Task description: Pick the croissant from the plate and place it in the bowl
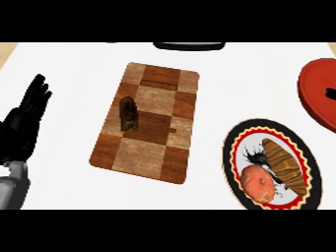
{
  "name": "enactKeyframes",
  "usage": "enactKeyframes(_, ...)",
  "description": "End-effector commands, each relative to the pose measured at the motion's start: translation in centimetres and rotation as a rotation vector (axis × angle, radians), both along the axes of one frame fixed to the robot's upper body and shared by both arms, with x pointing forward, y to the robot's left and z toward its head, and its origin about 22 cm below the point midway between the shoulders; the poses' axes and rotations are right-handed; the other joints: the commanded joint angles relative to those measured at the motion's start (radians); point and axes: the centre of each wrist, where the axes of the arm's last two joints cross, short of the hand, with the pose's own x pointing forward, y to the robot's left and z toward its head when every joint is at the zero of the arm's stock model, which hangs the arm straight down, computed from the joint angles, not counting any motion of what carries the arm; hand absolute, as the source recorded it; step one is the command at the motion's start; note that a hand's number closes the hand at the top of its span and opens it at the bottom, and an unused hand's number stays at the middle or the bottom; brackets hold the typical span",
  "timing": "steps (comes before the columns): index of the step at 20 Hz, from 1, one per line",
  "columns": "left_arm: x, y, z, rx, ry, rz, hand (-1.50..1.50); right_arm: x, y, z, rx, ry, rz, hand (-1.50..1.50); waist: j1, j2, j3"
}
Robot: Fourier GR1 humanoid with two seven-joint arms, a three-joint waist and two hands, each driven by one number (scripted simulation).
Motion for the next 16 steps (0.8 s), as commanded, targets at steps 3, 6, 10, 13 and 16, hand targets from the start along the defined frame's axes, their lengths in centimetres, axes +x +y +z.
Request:
enactKeyframes(3, -0.3, 0.3, 0.2, -0.013, -0.004, 0.03, 0.0, 2.0, 2.9, -1.8, -0.108, 0.159, 0.062, -1.5, -0.009, -0.002, 0.001)
enactKeyframes(6, -1.1, 0.5, -0.2, 0.003, 0.016, -0.003, 0.0, 3.0, 3.7, -2.5, -0.153, 0.228, 0.106, -1.5, -0.006, -0.002, 0.001)
enactKeyframes(10, -0.3, 1.6, -1.5, 0.008, 0.008, 0.009, 0.0, 4.0, 5.8, -3.2, -0.27, 0.298, 0.108, -1.5, -0.01, -0.001, 0.0)
enactKeyframes(13, -0.2, 1.0, 0.1, -0.001, -0.001, 0.023, 0.0, 4.1, 5.7, -5.1, -0.295, 0.336, 0.112, -1.5, -0.017, -0.004, 0.001)
enactKeyframes(16, 0.9, 2.5, -1.2, 0.003, 0.002, 0.03, 0.0, 5.5, 7.6, -4.6, -0.329, 0.276, 0.114, -1.5, -0.019, -0.002, 0.001)
